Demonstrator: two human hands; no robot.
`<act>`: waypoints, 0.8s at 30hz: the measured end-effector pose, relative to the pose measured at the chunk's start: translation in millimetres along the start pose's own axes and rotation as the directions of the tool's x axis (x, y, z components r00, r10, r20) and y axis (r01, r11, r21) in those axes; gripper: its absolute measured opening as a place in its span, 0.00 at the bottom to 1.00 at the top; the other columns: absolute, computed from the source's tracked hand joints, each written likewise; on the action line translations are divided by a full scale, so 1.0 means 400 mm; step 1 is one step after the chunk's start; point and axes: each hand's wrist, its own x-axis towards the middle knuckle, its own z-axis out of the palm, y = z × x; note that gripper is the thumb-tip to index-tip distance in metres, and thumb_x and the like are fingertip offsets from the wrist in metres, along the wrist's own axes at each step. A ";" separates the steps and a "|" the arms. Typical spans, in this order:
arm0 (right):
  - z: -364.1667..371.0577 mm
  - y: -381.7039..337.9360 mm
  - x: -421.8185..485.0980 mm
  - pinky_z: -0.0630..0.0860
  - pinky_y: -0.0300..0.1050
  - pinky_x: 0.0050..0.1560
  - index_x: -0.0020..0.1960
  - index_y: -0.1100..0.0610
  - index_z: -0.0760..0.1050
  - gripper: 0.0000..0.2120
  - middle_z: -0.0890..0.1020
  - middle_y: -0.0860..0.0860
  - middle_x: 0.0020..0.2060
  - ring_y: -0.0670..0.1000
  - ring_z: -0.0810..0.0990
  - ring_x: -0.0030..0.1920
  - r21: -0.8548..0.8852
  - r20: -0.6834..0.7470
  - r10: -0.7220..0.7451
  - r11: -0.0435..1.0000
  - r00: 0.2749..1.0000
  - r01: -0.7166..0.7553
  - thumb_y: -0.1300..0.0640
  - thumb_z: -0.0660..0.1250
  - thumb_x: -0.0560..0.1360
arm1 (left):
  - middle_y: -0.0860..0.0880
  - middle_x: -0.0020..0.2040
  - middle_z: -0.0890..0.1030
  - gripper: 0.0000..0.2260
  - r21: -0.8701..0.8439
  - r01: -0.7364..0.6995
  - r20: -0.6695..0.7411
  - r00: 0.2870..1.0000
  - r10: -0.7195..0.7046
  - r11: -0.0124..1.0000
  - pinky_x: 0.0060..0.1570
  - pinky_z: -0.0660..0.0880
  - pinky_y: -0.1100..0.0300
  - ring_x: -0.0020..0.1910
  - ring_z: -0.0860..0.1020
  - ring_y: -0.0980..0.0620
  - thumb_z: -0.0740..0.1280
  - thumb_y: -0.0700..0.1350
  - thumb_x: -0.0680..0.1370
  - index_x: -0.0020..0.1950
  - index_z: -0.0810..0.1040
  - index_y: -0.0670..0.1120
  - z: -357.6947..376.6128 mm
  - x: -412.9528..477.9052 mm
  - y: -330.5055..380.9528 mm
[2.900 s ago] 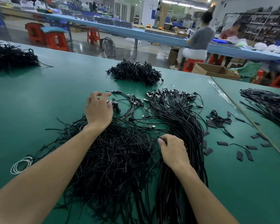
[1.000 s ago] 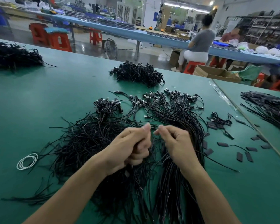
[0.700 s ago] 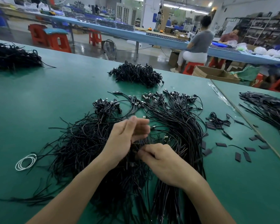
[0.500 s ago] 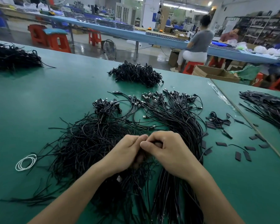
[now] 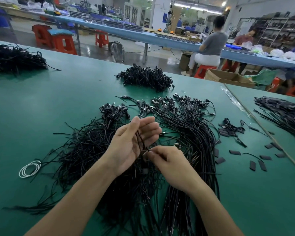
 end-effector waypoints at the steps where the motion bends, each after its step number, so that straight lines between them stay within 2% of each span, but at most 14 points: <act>1: -0.001 -0.005 -0.001 0.65 0.40 0.27 0.41 0.51 0.80 0.12 0.75 0.44 0.25 0.44 0.66 0.24 -0.068 0.017 -0.006 0.998 1.000 0.007 0.51 0.63 0.81 | 0.41 0.53 0.85 0.20 0.127 -0.045 -0.027 0.998 0.049 0.991 0.51 0.81 0.58 0.54 0.84 0.46 0.60 0.51 0.79 0.60 0.81 0.39 0.000 0.003 -0.008; 3: -0.005 -0.017 -0.003 0.68 0.45 0.29 0.38 0.53 0.76 0.13 0.74 0.46 0.26 0.46 0.68 0.25 -0.211 0.013 -0.039 0.977 0.999 0.041 0.51 0.61 0.79 | 0.45 0.55 0.85 0.19 0.445 -0.133 -0.054 0.983 0.174 0.886 0.55 0.79 0.60 0.58 0.83 0.48 0.60 0.51 0.79 0.63 0.80 0.42 -0.004 0.001 -0.030; 5: -0.011 -0.029 -0.003 0.69 0.48 0.31 0.34 0.51 0.71 0.13 0.73 0.46 0.26 0.47 0.69 0.27 -0.265 0.003 -0.103 0.959 0.995 0.100 0.52 0.61 0.77 | 0.50 0.53 0.86 0.18 0.709 -0.183 0.003 0.966 0.257 0.681 0.53 0.79 0.62 0.55 0.83 0.55 0.60 0.53 0.79 0.61 0.81 0.45 -0.012 -0.004 -0.044; 6: -0.017 -0.034 -0.003 0.69 0.47 0.32 0.34 0.50 0.72 0.12 0.73 0.45 0.27 0.46 0.70 0.28 -0.264 -0.005 -0.134 0.956 0.991 0.128 0.51 0.62 0.76 | 0.52 0.48 0.86 0.18 0.801 -0.182 0.047 0.969 0.242 0.571 0.49 0.80 0.61 0.49 0.84 0.57 0.60 0.54 0.79 0.56 0.84 0.45 -0.017 -0.008 -0.046; 7: -0.027 -0.038 -0.002 0.69 0.44 0.33 0.35 0.49 0.75 0.11 0.74 0.44 0.28 0.45 0.71 0.29 -0.251 -0.021 -0.159 0.956 0.987 0.149 0.50 0.65 0.76 | 0.54 0.41 0.85 0.18 0.848 -0.160 0.067 0.978 0.197 0.506 0.41 0.79 0.59 0.41 0.83 0.58 0.60 0.56 0.79 0.47 0.84 0.45 -0.020 -0.012 -0.046; 8: -0.039 -0.040 -0.001 0.69 0.39 0.34 0.36 0.49 0.77 0.10 0.75 0.42 0.29 0.43 0.73 0.30 -0.224 -0.046 -0.182 0.960 0.982 0.167 0.50 0.68 0.76 | 0.55 0.34 0.82 0.20 0.861 -0.113 0.053 0.990 0.134 0.496 0.34 0.76 0.57 0.32 0.79 0.58 0.59 0.55 0.80 0.39 0.81 0.44 -0.021 -0.017 -0.044; 10: -0.067 -0.040 0.006 0.67 0.31 0.33 0.37 0.50 0.80 0.08 0.76 0.38 0.28 0.41 0.73 0.30 -0.130 -0.111 -0.221 0.970 0.969 0.207 0.51 0.73 0.75 | 0.51 0.27 0.79 0.23 0.779 0.025 -0.005 0.999 -0.034 0.626 0.27 0.72 0.60 0.25 0.76 0.55 0.56 0.52 0.84 0.36 0.79 0.43 -0.016 -0.026 -0.040; 12: -0.087 -0.037 0.016 0.67 0.30 0.32 0.38 0.50 0.82 0.07 0.76 0.39 0.27 0.41 0.71 0.29 -0.025 -0.190 -0.237 0.971 0.953 0.237 0.50 0.76 0.72 | 0.50 0.24 0.75 0.25 0.685 0.133 -0.017 0.986 -0.167 0.716 0.22 0.68 0.64 0.20 0.74 0.53 0.54 0.52 0.85 0.37 0.82 0.44 -0.007 -0.036 -0.030; 14: -0.084 -0.033 0.023 0.70 0.33 0.33 0.39 0.51 0.83 0.09 0.79 0.43 0.29 0.40 0.72 0.30 0.100 -0.262 -0.228 0.960 0.938 0.261 0.46 0.76 0.69 | 0.52 0.21 0.68 0.25 0.554 0.200 0.042 0.963 -0.267 0.808 0.19 0.62 0.66 0.17 0.66 0.56 0.55 0.56 0.84 0.35 0.82 0.45 -0.003 -0.042 -0.015; 17: -0.060 -0.022 0.025 0.67 0.33 0.30 0.41 0.51 0.84 0.12 0.80 0.44 0.28 0.40 0.71 0.27 0.228 -0.330 -0.158 0.943 0.931 0.241 0.42 0.71 0.70 | 0.55 0.20 0.63 0.23 0.204 0.337 0.198 0.905 -0.376 0.919 0.17 0.60 0.68 0.16 0.62 0.60 0.59 0.58 0.81 0.32 0.77 0.46 0.008 -0.041 0.015; 19: -0.046 -0.011 0.023 0.63 0.32 0.26 0.42 0.51 0.84 0.13 0.79 0.44 0.27 0.41 0.67 0.24 0.219 -0.304 -0.096 0.961 0.948 0.168 0.43 0.68 0.74 | 0.55 0.21 0.66 0.20 -0.004 0.339 0.262 0.908 -0.326 0.941 0.17 0.62 0.69 0.17 0.64 0.61 0.60 0.55 0.80 0.32 0.76 0.46 0.020 -0.036 0.026; 21: -0.032 -0.002 0.017 0.63 0.34 0.25 0.44 0.49 0.84 0.10 0.80 0.47 0.29 0.41 0.68 0.24 0.132 -0.204 -0.070 0.986 0.976 0.098 0.47 0.67 0.78 | 0.53 0.25 0.72 0.19 -0.161 0.247 0.210 0.955 -0.211 0.956 0.21 0.69 0.68 0.21 0.71 0.59 0.61 0.54 0.81 0.35 0.79 0.45 0.030 -0.025 0.029; 22: -0.024 0.000 0.012 0.63 0.36 0.25 0.44 0.48 0.83 0.09 0.80 0.49 0.29 0.41 0.68 0.24 0.077 -0.138 -0.066 0.994 0.988 0.077 0.49 0.66 0.80 | 0.51 0.29 0.76 0.18 -0.174 0.162 0.141 0.980 -0.138 0.971 0.25 0.74 0.67 0.25 0.75 0.57 0.62 0.53 0.81 0.37 0.81 0.45 0.032 -0.019 0.027; 24: -0.008 -0.001 0.001 0.64 0.39 0.26 0.43 0.47 0.82 0.10 0.78 0.50 0.28 0.43 0.67 0.25 -0.041 -0.017 -0.074 0.997 0.997 0.073 0.51 0.65 0.81 | 0.44 0.41 0.84 0.16 -0.046 -0.018 0.017 1.000 0.019 0.999 0.38 0.81 0.63 0.39 0.84 0.50 0.62 0.51 0.79 0.46 0.85 0.42 0.032 -0.004 0.014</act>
